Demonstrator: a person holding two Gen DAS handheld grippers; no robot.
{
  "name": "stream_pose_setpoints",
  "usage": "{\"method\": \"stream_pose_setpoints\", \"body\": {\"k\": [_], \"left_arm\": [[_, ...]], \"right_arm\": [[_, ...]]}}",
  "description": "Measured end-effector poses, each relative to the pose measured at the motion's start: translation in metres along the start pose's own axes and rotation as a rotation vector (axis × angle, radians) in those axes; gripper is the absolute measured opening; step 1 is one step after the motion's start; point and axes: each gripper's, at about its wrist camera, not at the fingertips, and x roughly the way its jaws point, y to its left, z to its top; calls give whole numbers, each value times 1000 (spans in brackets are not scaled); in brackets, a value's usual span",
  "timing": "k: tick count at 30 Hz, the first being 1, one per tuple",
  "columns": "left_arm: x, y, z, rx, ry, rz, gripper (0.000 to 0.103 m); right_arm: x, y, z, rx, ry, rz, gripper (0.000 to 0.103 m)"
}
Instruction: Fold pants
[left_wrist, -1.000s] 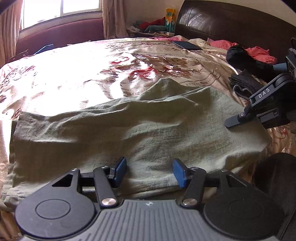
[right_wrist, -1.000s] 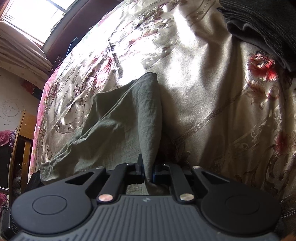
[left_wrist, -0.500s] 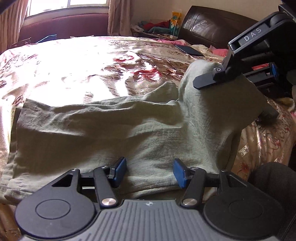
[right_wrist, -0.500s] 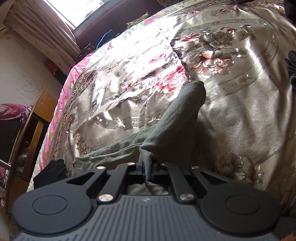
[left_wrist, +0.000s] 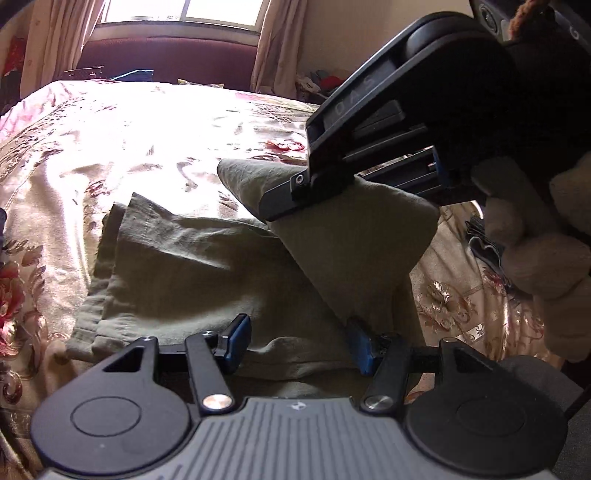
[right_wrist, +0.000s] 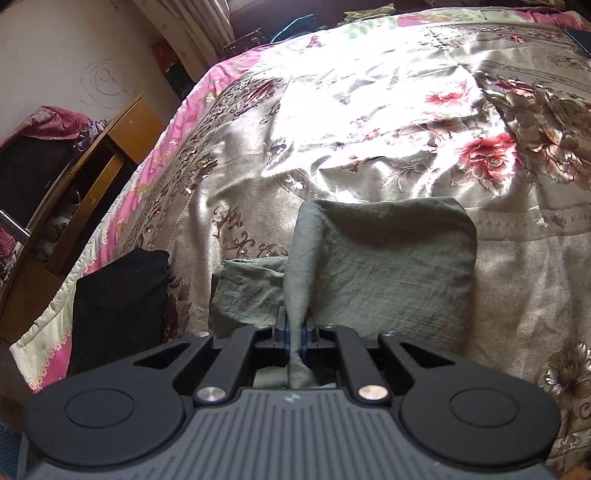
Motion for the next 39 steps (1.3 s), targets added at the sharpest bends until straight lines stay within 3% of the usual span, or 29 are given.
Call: {"method": "stream_pose_setpoints", "body": {"k": [10, 14, 22, 29, 35, 39], "left_arm": [[-38, 10, -8, -93, -92, -3, 73], [-45, 17, -10, -129, -99, -22, 73], [-71, 40, -23, -184, -81, 53, 73], [-82, 48, -29, -221, -84, 73, 73], [-81, 45, -28, -190, -71, 84, 74], [-70, 47, -23, -194, -18, 81, 74]], "right_arm": [[22, 47, 3, -80, 19, 41, 6], [18, 56, 3, -73, 26, 55, 6], [44, 74, -6, -90, 79, 74, 10], [56, 69, -10, 3, 125, 179, 12], [45, 65, 2, -59, 65, 89, 13], [55, 64, 13, -77, 80, 34, 31]]}}
